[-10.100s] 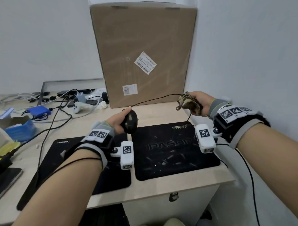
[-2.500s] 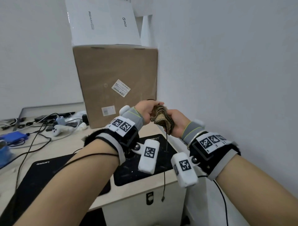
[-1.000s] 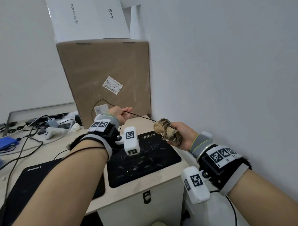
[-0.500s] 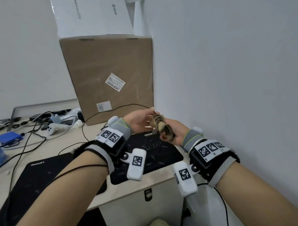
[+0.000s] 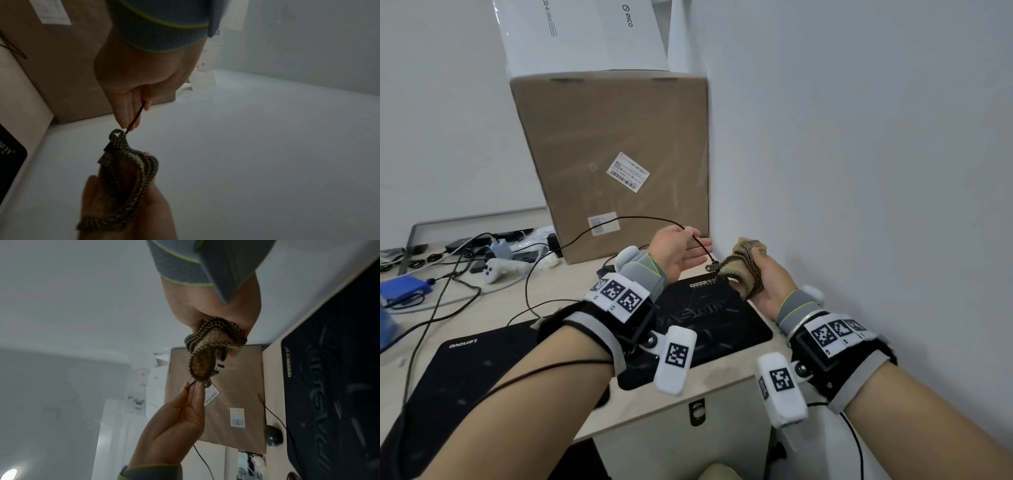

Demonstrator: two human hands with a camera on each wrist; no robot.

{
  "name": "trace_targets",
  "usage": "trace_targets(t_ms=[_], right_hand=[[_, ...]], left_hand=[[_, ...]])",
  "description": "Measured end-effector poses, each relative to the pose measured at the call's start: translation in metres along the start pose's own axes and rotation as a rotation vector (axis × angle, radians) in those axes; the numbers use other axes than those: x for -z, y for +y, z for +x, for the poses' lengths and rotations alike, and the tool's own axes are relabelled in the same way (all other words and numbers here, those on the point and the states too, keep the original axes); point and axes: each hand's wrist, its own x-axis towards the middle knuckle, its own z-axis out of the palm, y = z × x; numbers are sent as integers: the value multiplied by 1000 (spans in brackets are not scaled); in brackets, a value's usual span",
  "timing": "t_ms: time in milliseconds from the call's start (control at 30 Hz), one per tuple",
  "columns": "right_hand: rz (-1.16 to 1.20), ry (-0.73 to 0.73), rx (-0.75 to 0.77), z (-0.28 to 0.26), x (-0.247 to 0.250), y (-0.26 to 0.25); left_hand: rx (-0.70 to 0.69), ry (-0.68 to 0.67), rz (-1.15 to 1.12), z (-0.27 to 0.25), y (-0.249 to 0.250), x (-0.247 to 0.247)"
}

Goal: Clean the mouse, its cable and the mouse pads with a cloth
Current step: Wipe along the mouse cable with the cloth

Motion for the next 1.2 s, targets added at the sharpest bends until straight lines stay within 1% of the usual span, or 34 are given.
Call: trace_targets(t_ms=[133,200,333,433,467,500,567,667,733,767,833,900,1000,1100,1200], right_hand=[[-248,13,274,-2,-8,-7],[-348,-1,367,-6,-14,-11],[-492,0,481,-10,-20,-16],[-550,111,541,-10,-15,-20],[-564,135,551,-9,-13,-22],[-586,128,551,-9,-11,-23],[-714,41,527,-11,-10,-21],[-988,-103,492,-15,-18,-9],[-1106,-163,478,-18,-25,-1],[-1166,-164,486,-20,-29,2],[-1268,-119,529,-21,-34,6],[-1317,-75,553,-20,-36,6],[-1399,-63,545,-17,-35,2],[-1494,-40,547,-16,-37,-2],[-1629,38,518,-10,-39,-3]], left_hand=[[-28,17,-7,-1,-4,1],[-26,25,-41,-1,-7,0],[-35,82,-102,-1,-10,0],[-47,135,-120,1,-9,5],[-53,151,-115,2,-9,7],[-57,161,-110,2,-8,9],[-62,165,-108,3,-8,11],[-74,139,-97,2,-7,6],[-80,146,-62,3,-8,0],[-82,159,-49,4,-9,-2],[-73,167,-55,6,-10,-3],[-59,160,-56,9,-11,-1],[-56,150,-61,10,-11,1],[-43,187,-56,12,-11,1],[13,228,-119,17,-8,3]])
